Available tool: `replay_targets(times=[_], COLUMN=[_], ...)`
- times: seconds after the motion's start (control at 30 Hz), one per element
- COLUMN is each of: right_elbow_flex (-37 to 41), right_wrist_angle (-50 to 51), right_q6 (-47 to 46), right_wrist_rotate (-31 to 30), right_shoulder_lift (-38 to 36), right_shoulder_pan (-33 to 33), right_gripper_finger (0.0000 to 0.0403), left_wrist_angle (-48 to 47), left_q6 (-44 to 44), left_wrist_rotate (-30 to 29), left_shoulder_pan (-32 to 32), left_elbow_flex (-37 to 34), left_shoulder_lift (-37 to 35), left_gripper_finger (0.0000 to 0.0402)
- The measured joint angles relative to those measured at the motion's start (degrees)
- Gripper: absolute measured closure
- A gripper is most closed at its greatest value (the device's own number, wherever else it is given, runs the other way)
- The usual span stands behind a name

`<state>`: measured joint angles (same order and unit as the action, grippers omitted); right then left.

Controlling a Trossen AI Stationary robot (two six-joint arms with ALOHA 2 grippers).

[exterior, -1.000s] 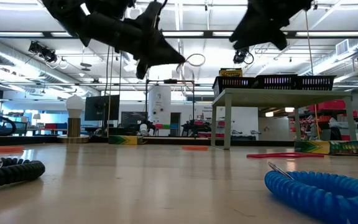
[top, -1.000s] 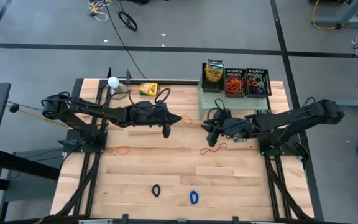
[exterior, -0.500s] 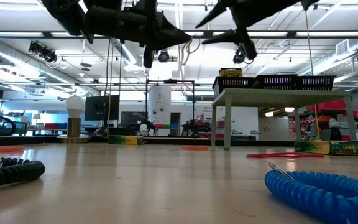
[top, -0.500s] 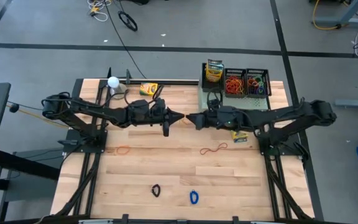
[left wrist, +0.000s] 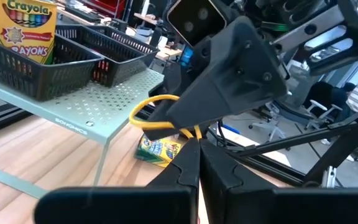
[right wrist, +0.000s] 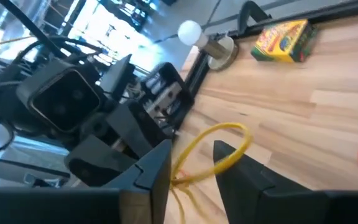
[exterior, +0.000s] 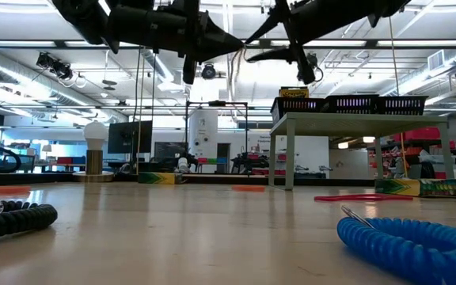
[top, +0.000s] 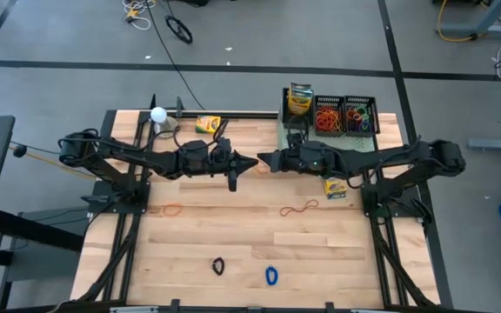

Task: Pick & Place Office Desk Supplies
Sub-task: Put the yellow rubber band into the middle black basket on the shelf

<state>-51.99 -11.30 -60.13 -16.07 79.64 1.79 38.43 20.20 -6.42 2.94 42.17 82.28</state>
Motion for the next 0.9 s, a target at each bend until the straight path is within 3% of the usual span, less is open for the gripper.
replay_targets(times=[0.13,0.37,0.57,0.9], right_elbow_flex=[0.0,0.0,0.0,-1.48], right_wrist_angle=[0.01,-0.67,-3.15,0.56], right_q6=[1.82,5.28,10.07,18.14], right_wrist_rotate=[-0.79,-1.24,-0.58,-0.42], right_shoulder_lift=[0.19,0.19,0.17,-4.37], right_shoulder_pan=[-0.03,0.56,0.85,2.56], right_gripper_finger=[0.0302,0.0391,0.0393,0.0399], left_wrist_angle=[-0.08,-1.05,-1.09,-8.52], left_q6=[-0.16,-1.49,-0.91,2.97], left_wrist_rotate=[0.04,-0.19,-0.17,0.5], left_shoulder_pan=[0.0,0.01,0.41,1.81], left_elbow_flex=[0.0,0.0,0.0,-0.02], left_shoulder_lift=[0.0,0.0,0.0,-2.56], left_gripper_finger=[0.0395,0.0394,0.038,0.0277])
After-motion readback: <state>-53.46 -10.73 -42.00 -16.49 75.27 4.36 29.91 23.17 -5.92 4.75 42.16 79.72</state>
